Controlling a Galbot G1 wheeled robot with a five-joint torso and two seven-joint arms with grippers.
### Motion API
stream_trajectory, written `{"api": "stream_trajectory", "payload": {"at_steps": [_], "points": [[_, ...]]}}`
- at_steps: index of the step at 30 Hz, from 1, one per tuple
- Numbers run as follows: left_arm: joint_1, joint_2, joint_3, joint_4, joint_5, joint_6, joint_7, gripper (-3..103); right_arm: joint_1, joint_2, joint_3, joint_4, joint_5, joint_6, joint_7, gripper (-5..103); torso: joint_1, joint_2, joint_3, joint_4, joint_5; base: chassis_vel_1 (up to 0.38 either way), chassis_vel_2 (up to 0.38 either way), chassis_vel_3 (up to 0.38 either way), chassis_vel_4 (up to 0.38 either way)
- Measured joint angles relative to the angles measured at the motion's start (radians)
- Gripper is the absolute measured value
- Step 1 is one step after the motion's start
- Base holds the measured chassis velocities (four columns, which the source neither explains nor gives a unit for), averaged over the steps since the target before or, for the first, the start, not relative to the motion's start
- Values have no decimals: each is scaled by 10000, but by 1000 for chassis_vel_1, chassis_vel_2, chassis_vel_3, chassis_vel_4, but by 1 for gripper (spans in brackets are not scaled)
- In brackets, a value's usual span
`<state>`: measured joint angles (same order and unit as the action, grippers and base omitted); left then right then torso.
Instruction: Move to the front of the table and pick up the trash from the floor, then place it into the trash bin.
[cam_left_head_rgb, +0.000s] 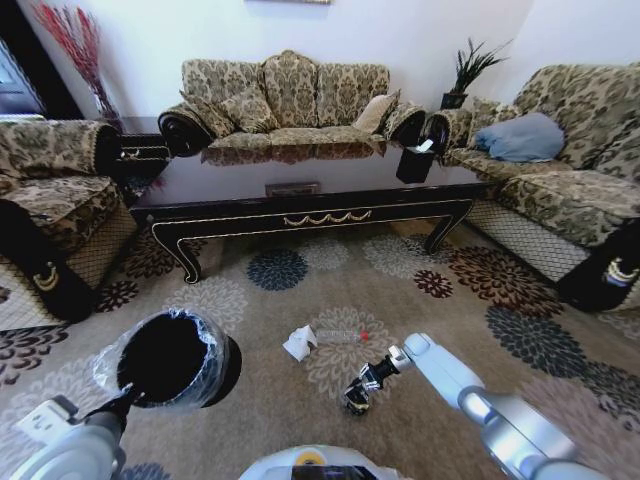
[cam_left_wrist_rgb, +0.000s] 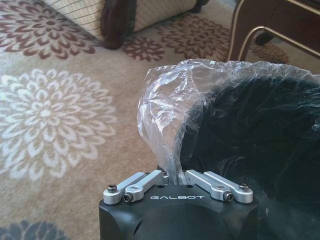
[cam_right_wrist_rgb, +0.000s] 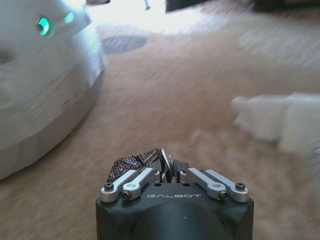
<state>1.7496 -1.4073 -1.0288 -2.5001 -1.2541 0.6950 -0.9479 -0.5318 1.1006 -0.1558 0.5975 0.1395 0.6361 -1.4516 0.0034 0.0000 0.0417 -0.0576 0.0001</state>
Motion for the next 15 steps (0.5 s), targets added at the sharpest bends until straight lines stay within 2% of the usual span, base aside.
{"api": "stream_trajectory", "payload": {"at_steps": [3,5,9,11,15], "points": [[-202,399,225,0,-11,31,29,2,15,-403,74,845,773,-96,366,12,0,0,0,-3,-3,0,0,0,0],[-260,529,286,1,-27,47,40,2,46,-485,74,1034,942,-102,507,12,0,0,0,-3,-3,0,0,0,0],[-744,1647,676,4,-449,82,115,2,345,-1043,-58,2272,2509,-101,1946,12,0,0,1,-2,-3,0,0,0,0],[-833,1837,748,30,-608,91,134,2,373,-1131,-83,2572,2817,-104,2257,12,1,0,1,-2,-1,0,0,0,0],[-1287,2495,1102,354,-1214,196,93,2,398,-1499,-209,4090,3903,-174,4077,12,2,0,1,-1,-1,0,0,0,0]]}}
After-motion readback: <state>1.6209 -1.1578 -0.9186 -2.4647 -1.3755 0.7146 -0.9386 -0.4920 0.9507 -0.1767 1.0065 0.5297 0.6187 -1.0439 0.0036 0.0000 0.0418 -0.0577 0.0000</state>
